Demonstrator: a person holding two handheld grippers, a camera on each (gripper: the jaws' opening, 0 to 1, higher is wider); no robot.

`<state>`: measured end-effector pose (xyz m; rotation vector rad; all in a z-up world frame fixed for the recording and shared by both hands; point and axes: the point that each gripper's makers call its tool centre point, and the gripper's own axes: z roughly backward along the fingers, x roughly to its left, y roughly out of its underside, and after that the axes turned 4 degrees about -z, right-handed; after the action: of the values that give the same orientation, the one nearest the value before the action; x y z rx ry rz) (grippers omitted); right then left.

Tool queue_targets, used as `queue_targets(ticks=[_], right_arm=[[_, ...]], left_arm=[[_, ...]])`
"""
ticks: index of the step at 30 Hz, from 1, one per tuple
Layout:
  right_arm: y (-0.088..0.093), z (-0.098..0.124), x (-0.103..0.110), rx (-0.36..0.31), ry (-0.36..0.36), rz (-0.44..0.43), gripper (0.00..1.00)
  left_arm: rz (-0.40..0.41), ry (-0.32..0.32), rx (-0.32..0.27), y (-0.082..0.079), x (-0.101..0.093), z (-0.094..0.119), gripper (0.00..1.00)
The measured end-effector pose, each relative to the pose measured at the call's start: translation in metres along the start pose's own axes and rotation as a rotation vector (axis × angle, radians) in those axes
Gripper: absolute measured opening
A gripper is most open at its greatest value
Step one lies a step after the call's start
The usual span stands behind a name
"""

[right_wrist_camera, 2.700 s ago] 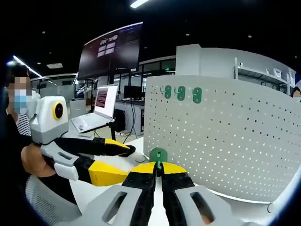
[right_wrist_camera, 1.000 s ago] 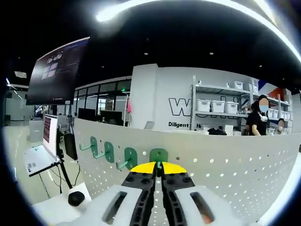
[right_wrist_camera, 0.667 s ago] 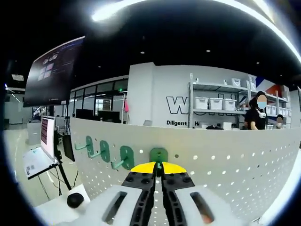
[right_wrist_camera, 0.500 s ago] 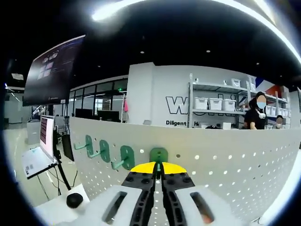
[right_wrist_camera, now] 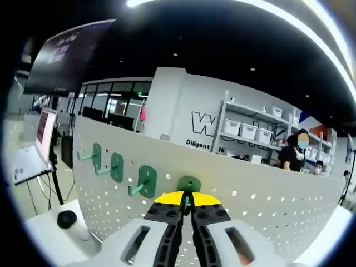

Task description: Insert the hook assembly into the mounting plate slot until the hook locks in place.

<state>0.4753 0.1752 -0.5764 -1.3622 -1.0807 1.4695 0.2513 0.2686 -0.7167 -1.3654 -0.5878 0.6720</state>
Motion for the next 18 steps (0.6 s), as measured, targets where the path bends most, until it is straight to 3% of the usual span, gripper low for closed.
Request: queue_targets(ticks=[4, 6, 7, 11, 14, 18], right_arm=[[0.001, 0.000, 0.002, 0.005, 0.003, 0.070, 0.04], [0.002, 0.000, 0.003, 0.017, 0.015, 0.182, 0.04], [0.003, -0.001, 0.004, 0.024, 0.019, 0.192, 0.04], [0.002, 0.000, 0.004, 0.016, 0.001, 0.112, 0.04], [0.003, 0.002, 0.002, 0.004, -0.013, 0.107, 0.05], [0.014, 0.009, 0.003, 0.018, -0.057, -0.014, 0.05]], left_arm=[[-0.001, 0.003, 0.000, 0.000, -0.001, 0.000, 0.83], [-0.006, 0.004, 0.002, 0.000, -0.002, 0.000, 0.83], [-0.007, 0.004, 0.001, -0.001, -0.002, 0.001, 0.83], [-0.011, 0.004, -0.002, -0.002, -0.003, 0.002, 0.82], [-0.015, 0.000, -0.001, -0.003, -0.002, 0.002, 0.82], [-0.026, -0.001, -0.001, -0.004, -0.003, 0.003, 0.82]])
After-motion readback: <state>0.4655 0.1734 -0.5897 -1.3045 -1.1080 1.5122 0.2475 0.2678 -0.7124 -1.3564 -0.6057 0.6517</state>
